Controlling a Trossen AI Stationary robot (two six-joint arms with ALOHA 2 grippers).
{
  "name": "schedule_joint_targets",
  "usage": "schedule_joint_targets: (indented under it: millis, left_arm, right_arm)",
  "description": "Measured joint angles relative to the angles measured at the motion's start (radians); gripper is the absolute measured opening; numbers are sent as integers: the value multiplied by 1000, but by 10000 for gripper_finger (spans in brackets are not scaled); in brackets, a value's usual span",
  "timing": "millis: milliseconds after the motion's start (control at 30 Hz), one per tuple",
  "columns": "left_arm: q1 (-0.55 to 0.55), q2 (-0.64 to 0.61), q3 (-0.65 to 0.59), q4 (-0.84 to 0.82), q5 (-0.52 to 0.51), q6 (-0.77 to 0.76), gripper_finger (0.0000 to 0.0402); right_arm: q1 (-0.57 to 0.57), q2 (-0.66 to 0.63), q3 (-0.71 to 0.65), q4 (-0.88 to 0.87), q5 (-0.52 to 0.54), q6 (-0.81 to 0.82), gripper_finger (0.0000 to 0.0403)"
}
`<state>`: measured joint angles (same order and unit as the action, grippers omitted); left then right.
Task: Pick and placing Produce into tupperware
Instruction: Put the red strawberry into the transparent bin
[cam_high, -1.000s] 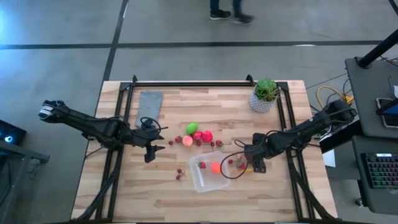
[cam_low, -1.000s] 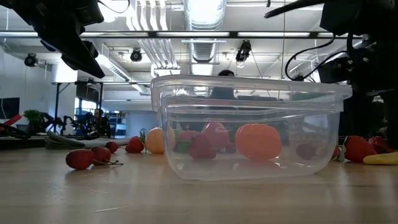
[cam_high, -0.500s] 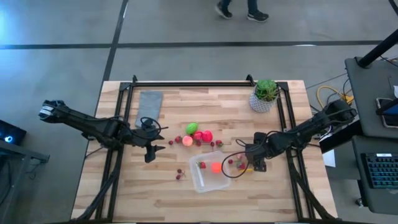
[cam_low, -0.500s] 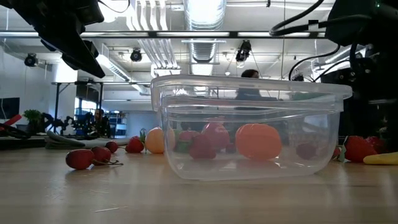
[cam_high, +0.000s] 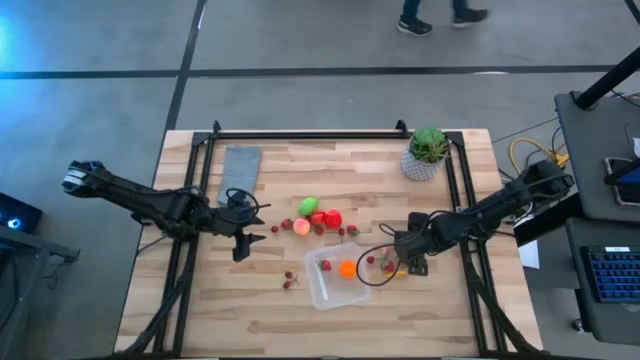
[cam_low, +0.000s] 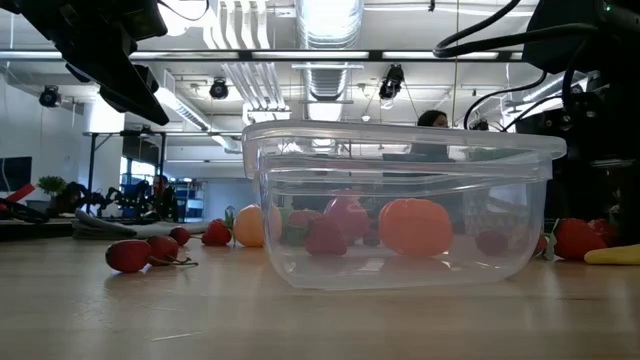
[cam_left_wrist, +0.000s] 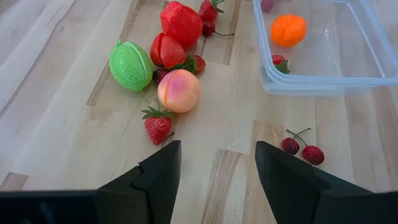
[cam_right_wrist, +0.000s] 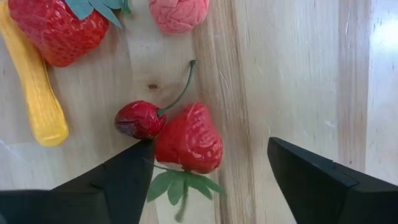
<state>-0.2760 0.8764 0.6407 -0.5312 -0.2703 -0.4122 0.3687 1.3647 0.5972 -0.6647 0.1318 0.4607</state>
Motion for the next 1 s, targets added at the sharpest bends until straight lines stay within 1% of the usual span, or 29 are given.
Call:
schedule_joint_targets:
  millis: [167,267,433,700,1000]
  left_arm:
    - [0,0,0,0,0,0,192]
    - [0,0,0,0,0,0,192]
    - [0,0,0,0,0,-2,192]
    - [0,0,0,0,0,-2,192]
    - [0,0,-1,0,0,-2,192]
  right_arm:
    - [0,0,0,1,0,0,258]
    - [0,0,-1,8,0,0,242]
    - [0,0,-14,42,-1,-1,234]
    - [0,-1,-18,46,-2,0,230]
    - [0,-1,-19,49,-9,0,189]
